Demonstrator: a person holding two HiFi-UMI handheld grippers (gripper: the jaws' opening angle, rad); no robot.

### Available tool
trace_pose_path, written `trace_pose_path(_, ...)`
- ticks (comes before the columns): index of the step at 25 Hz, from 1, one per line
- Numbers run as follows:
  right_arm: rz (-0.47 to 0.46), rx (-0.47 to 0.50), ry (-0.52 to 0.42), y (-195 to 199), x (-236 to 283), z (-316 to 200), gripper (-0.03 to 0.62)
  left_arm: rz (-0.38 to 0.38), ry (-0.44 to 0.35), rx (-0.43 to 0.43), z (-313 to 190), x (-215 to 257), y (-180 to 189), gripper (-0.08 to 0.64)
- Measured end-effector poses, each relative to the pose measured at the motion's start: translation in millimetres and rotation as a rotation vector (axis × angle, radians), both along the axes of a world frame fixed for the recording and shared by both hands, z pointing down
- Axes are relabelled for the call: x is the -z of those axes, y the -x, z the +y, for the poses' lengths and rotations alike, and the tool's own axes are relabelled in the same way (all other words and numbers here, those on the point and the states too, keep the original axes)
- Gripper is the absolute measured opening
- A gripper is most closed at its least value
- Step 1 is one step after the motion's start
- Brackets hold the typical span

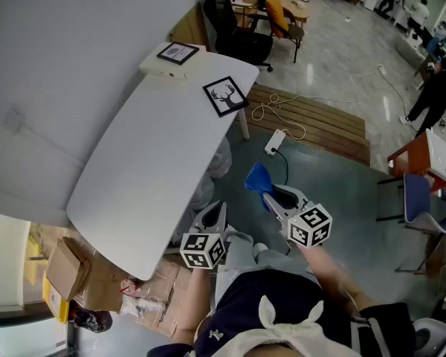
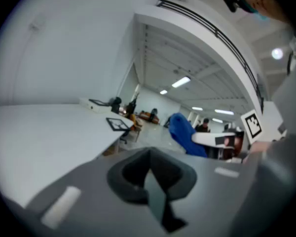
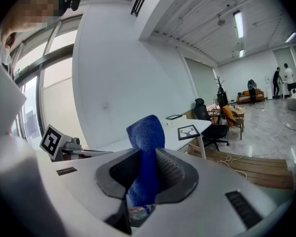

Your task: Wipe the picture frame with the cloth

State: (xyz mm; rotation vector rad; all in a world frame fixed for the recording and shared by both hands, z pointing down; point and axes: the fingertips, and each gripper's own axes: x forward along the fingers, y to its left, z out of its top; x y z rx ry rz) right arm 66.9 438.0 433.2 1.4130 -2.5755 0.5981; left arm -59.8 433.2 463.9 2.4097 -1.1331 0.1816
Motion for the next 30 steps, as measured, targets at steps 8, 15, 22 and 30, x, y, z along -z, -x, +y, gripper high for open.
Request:
trace_pose_path(8,-0.055,-0.068,-0.022,-28,5,29,0.089,-0.039,-0.056,-0.094,21,20,-51,0.003)
trace_pose_path(15,-0.085,-0.073,-0.001,-37,-2,27,0.089,-0.060,-0.048,-0.102,20,24,-58,0.003)
trace_pose_path(22,-0.098,-0.041,0.009,-25,-4,-17,0.089,-0.059,-0.040,-0.079,-21,25,-52,0.003)
trace_pose_path(30,-0.095,-0.029,0.023,-10,-6,-84,0.089,-0.052,-0.022,-0.077,-90,21,-42,0.003)
